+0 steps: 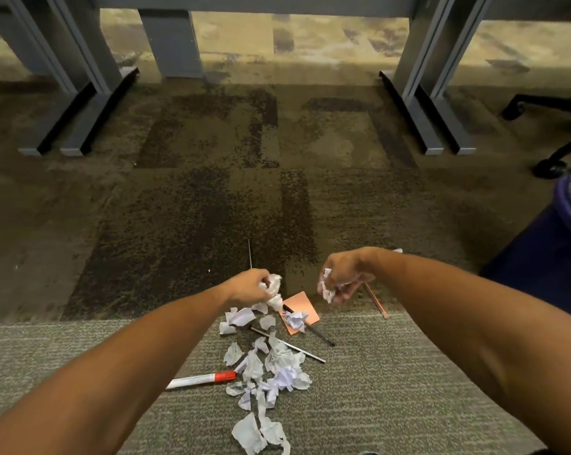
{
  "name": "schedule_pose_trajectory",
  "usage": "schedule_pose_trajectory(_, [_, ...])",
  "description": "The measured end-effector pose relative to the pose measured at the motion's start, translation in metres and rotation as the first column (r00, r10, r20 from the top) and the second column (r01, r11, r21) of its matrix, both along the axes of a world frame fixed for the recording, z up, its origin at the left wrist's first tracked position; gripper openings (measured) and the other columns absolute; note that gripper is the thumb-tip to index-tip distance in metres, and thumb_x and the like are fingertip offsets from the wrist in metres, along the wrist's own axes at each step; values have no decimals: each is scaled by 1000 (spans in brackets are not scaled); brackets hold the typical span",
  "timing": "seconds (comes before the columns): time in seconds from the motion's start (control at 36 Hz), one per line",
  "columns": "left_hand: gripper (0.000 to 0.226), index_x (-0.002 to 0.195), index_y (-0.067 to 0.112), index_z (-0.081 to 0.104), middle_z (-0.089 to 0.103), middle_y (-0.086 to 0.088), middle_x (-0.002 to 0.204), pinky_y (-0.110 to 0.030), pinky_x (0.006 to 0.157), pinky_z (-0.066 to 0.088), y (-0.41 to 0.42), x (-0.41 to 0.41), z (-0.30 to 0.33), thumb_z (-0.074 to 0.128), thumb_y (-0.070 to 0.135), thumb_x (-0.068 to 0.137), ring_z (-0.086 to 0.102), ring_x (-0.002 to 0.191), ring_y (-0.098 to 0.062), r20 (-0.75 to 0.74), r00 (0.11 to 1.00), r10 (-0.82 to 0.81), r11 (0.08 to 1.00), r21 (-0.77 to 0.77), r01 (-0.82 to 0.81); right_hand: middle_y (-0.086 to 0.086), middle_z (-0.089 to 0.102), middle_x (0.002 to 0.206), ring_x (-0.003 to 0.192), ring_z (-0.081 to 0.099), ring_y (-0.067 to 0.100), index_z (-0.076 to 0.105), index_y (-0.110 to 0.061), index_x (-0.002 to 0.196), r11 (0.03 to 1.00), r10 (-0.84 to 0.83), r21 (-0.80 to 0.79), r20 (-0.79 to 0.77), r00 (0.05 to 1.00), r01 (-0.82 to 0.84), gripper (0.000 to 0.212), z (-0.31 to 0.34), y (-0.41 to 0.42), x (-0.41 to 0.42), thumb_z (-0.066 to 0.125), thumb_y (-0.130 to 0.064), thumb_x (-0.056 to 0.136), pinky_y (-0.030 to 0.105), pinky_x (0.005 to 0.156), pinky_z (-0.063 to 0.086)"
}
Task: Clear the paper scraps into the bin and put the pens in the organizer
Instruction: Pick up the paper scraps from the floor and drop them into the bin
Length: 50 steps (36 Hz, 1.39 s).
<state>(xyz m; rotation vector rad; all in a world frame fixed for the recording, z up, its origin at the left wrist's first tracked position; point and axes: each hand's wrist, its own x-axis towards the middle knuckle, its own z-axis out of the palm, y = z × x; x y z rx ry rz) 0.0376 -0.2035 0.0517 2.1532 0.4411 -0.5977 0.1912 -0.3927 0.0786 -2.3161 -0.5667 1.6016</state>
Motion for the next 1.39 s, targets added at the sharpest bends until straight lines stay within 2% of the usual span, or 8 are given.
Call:
schedule_pose_trajectory(0.19, [20, 79, 8, 53, 44, -9, 69, -25, 48, 28, -9, 12, 14, 40, -5, 86, 40, 55, -14, -14, 983, 184, 967, -175, -183, 7, 69, 73, 58, 64, 13, 70, -5, 89, 943, -252, 218, -30, 967, 253, 15, 37, -14, 22, 55, -2, 91, 19, 44, 44])
schedule_pose_trajectory(0.33, [25, 73, 7, 56, 57, -14, 69, -26, 49, 33, -21, 36, 30, 39, -5, 86, 46, 52, -18, 30, 925, 378, 868, -359, -343, 4, 60, 72, 49, 55, 8, 66, -7, 90, 752, -496, 406, -169, 852, 519, 9, 65, -30, 38, 58, -9, 91, 16, 36, 31])
schedule_pose_trajectory(0.61, [21, 85, 5, 62, 58, -18, 78, -24, 47, 33, -79, 129, 107, 41, -1, 84, 46, 51, -18, 144, 915, 377, 830, -491, -265, 7, 52, 78, 49, 52, 11, 57, -12, 99, 24, -713, 575, -564, 417, 818, 15, 125, -98, 74, 61, -26, 94, 15, 30, 34])
schedule_pose_trajectory(0.92, [27, 79, 12, 52, 58, -7, 52, -18, 41, 30, -247, 236, 189, 34, -4, 91, 44, 46, -15, 91, 884, 458, 601, -764, -232, 9, 55, 75, 49, 45, 14, 56, -6, 88, -488, -796, 605, -604, -37, 629, 14, 163, -204, 88, 49, -13, 97, 16, 28, 28])
schedule_pose_trajectory(1.0, [28, 80, 11, 54, 56, -6, 62, -20, 42, 29, -296, 250, 207, 33, -4, 91, 44, 42, -12, 74, 897, 436, 542, -818, -195, 11, 54, 72, 49, 43, 15, 56, -5, 85, -644, -736, 583, -650, -191, 496, 13, 176, -232, 87, 47, -8, 94, 19, 33, 29])
schedule_pose_trajectory(1.14, [22, 82, 8, 56, 55, -9, 72, -21, 42, 29, -376, 262, 220, 37, 2, 91, 43, 48, -16, 106, 923, 371, 591, -793, -147, 12, 55, 79, 55, 45, 19, 55, -5, 78, -826, -564, 486, -703, -433, 285, 15, 190, -275, 83, 46, -3, 89, 26, 47, 42])
schedule_pose_trajectory(1.28, [33, 118, 1, 55, 55, -14, 89, -28, 56, 37, -424, 261, 229, 36, 15, 96, 47, 65, -21, 117, 968, 224, 692, -718, -73, 15, 51, 89, 70, 54, 26, 53, -4, 89, -871, -490, 425, -701, -519, 248, 8, 181, -304, 82, 48, -10, 92, 32, 54, 52])
schedule_pose_trajectory(1.39, [33, 125, 2, 47, 51, -19, 125, -42, 91, 47, -441, 261, 233, 43, 9, 93, 56, 107, -32, 37, 990, 138, 606, -794, -55, 16, 53, 128, 89, 64, 37, 37, -14, 142, -904, -423, 341, -801, -423, 259, 58, 173, -315, 87, 55, -43, 94, 46, 66, 56])
